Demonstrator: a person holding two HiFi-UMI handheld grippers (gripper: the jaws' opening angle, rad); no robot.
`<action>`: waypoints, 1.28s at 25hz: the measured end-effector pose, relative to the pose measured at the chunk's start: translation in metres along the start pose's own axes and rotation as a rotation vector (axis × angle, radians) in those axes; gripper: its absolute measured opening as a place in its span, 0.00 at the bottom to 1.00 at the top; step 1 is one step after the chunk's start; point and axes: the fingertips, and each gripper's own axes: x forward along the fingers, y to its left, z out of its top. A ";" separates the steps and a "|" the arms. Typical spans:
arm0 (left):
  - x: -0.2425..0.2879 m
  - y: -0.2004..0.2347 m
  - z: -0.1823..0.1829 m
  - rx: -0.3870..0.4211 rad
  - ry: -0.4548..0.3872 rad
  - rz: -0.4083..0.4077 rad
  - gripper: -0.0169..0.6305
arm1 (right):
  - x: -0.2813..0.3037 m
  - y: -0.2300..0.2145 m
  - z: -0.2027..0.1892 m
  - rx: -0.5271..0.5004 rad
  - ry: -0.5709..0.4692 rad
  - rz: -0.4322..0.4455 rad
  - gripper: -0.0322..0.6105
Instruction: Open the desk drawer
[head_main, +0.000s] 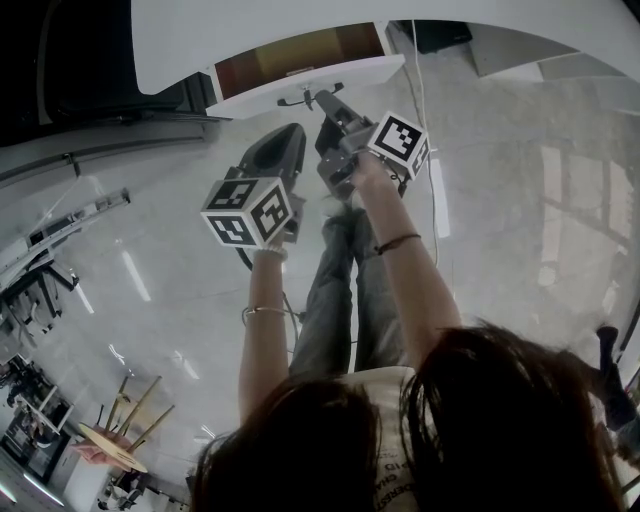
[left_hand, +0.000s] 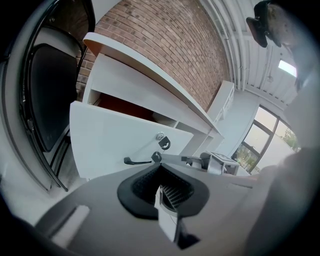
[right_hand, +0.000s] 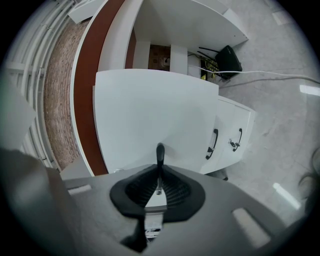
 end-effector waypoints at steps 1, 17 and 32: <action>0.000 0.000 0.000 0.001 0.000 -0.001 0.02 | 0.000 0.000 -0.001 -0.001 0.001 0.002 0.09; -0.001 0.002 0.000 0.005 0.010 -0.012 0.02 | -0.006 -0.002 -0.006 0.004 -0.016 -0.004 0.09; -0.003 0.000 -0.003 0.004 0.021 -0.019 0.02 | -0.017 -0.004 -0.012 0.010 -0.022 -0.008 0.09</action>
